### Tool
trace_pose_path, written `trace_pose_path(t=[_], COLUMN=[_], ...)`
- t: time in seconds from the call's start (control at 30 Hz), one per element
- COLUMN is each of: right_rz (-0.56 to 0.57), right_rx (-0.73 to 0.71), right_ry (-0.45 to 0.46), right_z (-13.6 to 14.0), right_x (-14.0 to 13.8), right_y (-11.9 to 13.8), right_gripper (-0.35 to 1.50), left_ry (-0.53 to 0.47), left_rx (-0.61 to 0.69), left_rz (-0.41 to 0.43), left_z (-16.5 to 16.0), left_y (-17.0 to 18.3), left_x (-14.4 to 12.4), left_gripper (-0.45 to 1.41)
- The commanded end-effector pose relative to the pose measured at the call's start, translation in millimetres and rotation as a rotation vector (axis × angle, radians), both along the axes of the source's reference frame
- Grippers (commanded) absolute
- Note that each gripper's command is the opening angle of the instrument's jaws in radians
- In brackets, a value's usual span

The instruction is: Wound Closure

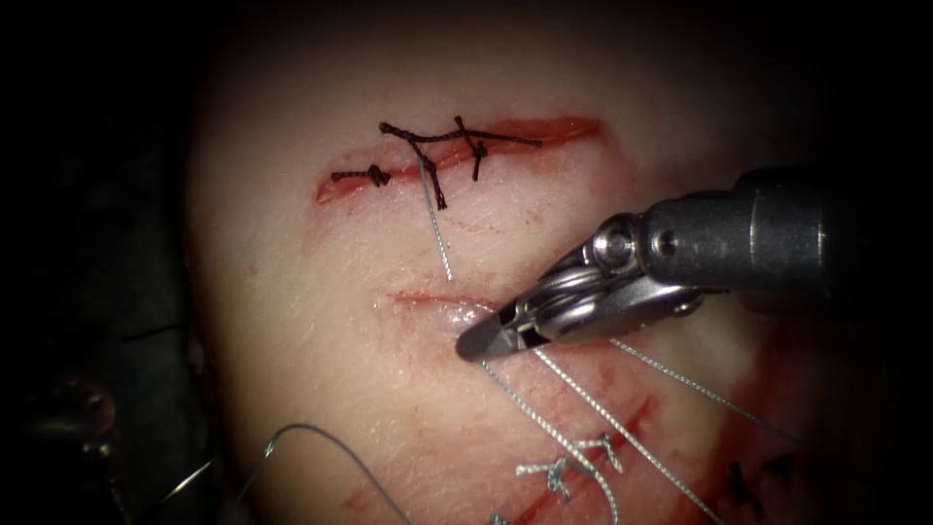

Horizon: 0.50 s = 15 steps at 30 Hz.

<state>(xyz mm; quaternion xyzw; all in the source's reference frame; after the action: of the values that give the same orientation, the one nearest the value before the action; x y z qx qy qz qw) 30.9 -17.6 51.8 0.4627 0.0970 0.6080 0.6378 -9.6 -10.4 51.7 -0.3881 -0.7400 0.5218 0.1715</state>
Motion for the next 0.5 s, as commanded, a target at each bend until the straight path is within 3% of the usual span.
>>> trace_pose_path(t=[0.03,0.27,0.5], right_rz=[-0.018,-0.056,0.014], right_rx=[0.002,-0.019,-0.041], right_ry=[-0.003,-0.049,-0.12], right_z=[-0.9,-3.4,-5.9], right_x=[-0.8,-6.2,-15.4], right_y=[0.2,0.0,-2.7], right_gripper=[-0.35,-0.35,-0.35], left_ry=[0.0,0.008,0.023], left_rx=[0.002,0.004,0.013], left_rz=[-0.001,-0.015,-0.046], left_z=[0.5,0.4,0.0], left_y=[-0.3,0.0,0.8], left_x=[-0.4,-0.8,-1.1], left_gripper=[-0.45,-0.45,-0.45])
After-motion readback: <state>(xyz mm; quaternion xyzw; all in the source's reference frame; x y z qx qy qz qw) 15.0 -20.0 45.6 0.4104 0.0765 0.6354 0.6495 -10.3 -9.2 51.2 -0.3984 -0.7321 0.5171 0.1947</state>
